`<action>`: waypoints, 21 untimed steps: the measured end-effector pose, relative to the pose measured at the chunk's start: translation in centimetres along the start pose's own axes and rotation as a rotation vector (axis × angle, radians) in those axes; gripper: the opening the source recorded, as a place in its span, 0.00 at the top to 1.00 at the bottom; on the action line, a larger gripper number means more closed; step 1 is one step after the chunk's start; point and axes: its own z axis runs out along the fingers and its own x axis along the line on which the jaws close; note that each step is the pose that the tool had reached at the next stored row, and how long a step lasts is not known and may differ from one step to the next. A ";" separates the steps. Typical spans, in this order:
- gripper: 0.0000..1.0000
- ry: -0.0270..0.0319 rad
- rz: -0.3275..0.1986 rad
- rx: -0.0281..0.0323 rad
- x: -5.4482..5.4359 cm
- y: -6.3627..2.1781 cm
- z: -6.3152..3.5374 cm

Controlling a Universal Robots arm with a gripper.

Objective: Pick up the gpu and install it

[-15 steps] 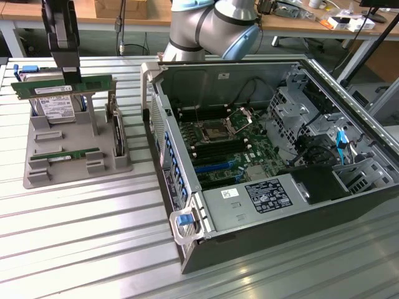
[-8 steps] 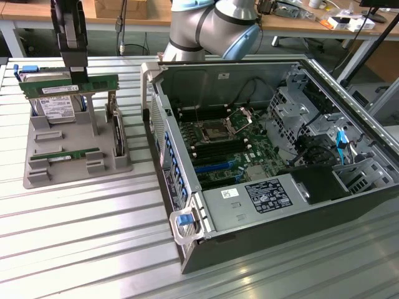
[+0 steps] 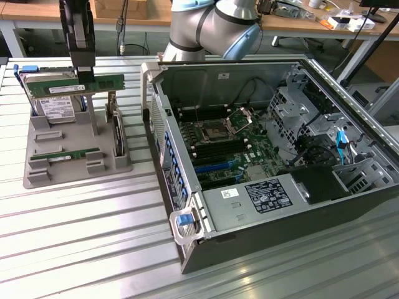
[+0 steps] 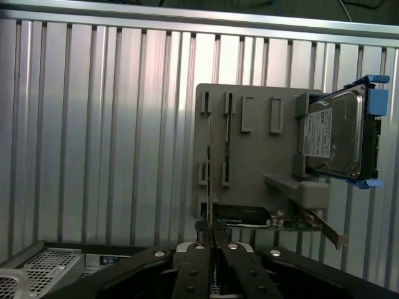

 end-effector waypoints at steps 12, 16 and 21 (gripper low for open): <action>0.87 0.0000 0.000 0.0001 0.1 -1.53 -0.06; 0.87 0.0000 0.000 0.0001 0.1 -1.94 -0.08; 0.87 0.0000 0.000 0.0001 0.2 -2.43 -0.10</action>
